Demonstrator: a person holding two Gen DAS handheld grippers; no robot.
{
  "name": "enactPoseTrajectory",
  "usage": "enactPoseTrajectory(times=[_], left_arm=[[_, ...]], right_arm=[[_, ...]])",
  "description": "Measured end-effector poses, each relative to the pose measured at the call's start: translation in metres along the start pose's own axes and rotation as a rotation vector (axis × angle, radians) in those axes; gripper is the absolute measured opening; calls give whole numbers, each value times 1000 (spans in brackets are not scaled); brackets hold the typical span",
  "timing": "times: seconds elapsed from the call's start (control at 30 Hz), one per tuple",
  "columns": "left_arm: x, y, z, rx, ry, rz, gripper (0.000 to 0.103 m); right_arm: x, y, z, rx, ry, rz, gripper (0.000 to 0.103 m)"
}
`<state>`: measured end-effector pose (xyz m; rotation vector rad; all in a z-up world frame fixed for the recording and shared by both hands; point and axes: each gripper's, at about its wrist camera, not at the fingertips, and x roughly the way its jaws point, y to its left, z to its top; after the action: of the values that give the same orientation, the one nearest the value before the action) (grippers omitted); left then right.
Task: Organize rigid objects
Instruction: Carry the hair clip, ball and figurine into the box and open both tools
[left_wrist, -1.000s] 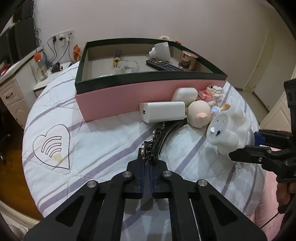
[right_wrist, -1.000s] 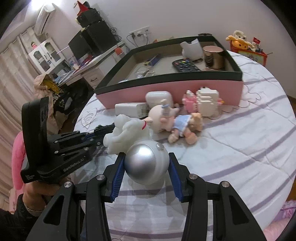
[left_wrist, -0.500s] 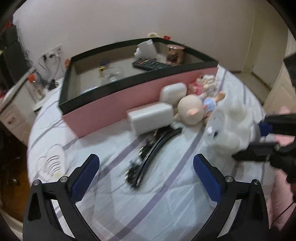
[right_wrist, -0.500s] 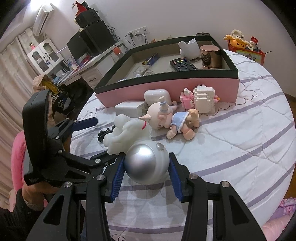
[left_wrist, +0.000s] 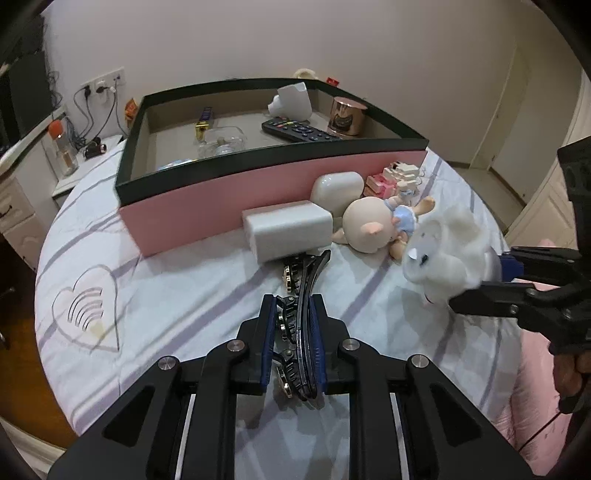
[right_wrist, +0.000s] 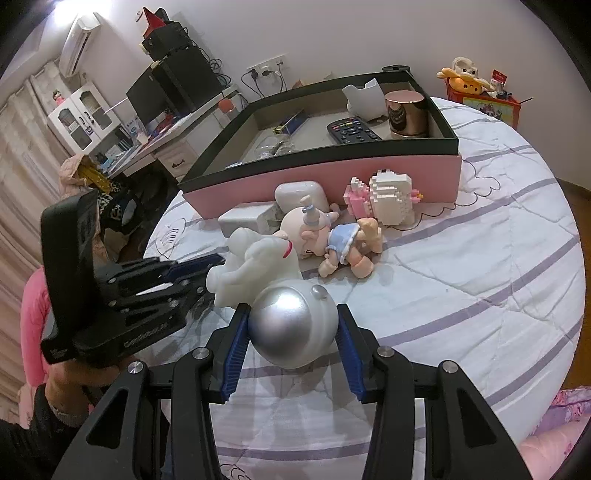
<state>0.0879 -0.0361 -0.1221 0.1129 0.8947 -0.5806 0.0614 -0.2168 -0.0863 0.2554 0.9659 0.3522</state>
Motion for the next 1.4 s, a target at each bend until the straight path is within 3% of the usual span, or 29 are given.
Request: enactPoseTrajectory(times=[0.37, 0.7, 0.93, 1.07, 1.4], left_arm=[[-58, 13, 7, -57, -102, 14, 18], [-79, 27, 58, -76, -185, 81, 18], [-58, 37, 106, -94, -194, 105, 18], [-35, 44, 125, -110, -174, 119, 18], [21, 55, 141, -140, -79, 144, 18]], right_arm=[[-12, 6, 9, 1, -36, 21, 46], [-40, 21, 69, -68, -144, 0, 46], [-29, 27, 127, -89, -166, -41, 46], [1, 22, 153, -71, -122, -67, 46], [78, 0, 164, -2, 27, -110, 47]])
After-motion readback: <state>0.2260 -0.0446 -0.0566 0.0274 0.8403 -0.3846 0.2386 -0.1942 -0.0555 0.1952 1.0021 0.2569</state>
